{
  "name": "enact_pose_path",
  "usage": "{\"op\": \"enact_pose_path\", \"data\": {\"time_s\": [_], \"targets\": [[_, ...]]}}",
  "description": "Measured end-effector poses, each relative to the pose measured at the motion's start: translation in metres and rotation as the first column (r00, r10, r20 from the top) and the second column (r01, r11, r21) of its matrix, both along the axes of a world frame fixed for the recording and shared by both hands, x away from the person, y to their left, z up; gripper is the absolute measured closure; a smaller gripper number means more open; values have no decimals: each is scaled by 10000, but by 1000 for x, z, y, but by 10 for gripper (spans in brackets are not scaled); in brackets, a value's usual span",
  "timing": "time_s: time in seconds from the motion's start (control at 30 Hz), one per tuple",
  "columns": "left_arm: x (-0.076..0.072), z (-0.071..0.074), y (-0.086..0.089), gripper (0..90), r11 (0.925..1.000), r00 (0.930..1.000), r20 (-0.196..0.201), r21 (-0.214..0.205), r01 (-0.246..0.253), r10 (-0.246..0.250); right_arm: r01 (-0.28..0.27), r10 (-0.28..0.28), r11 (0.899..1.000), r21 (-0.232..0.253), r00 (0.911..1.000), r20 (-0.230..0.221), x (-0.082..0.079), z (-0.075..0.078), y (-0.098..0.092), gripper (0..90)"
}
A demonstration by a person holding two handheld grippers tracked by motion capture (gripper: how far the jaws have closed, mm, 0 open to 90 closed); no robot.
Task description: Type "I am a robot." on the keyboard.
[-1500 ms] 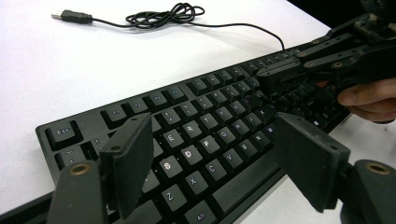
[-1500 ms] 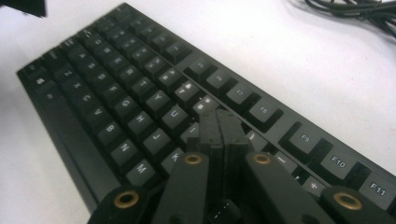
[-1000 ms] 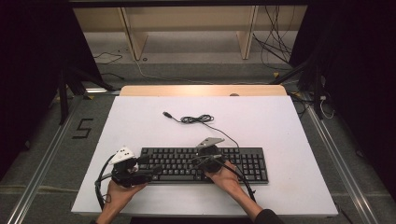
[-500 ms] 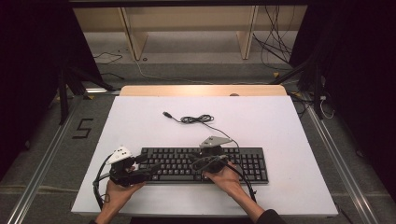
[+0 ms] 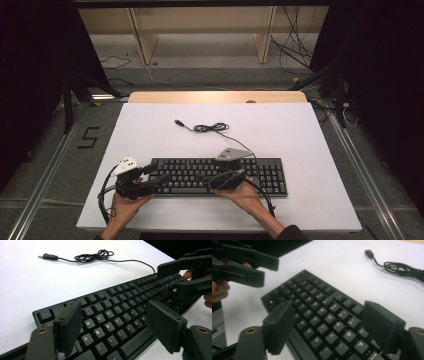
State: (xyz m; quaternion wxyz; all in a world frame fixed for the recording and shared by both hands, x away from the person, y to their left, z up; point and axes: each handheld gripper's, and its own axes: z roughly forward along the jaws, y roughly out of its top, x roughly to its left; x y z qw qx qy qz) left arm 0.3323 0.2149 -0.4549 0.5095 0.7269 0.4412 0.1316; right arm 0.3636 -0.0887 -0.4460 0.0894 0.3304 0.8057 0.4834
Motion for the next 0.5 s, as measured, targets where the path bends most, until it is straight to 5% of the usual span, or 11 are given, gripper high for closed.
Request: {"op": "enact_pose_path", "data": {"time_s": [0.23, 0.5], "targets": [[0, 0, 0, 285, 10000, 10000, 31, 8, -14, 14, -233, 218, 9982, 561, 9994, 267, -9, 8, -5, 241], [0, 0, 0, 286, 10000, 10000, 71, 49, -16, 16, -371, 363, 9985, 391, 9991, 228, -9, 7, 3, 295]]}}
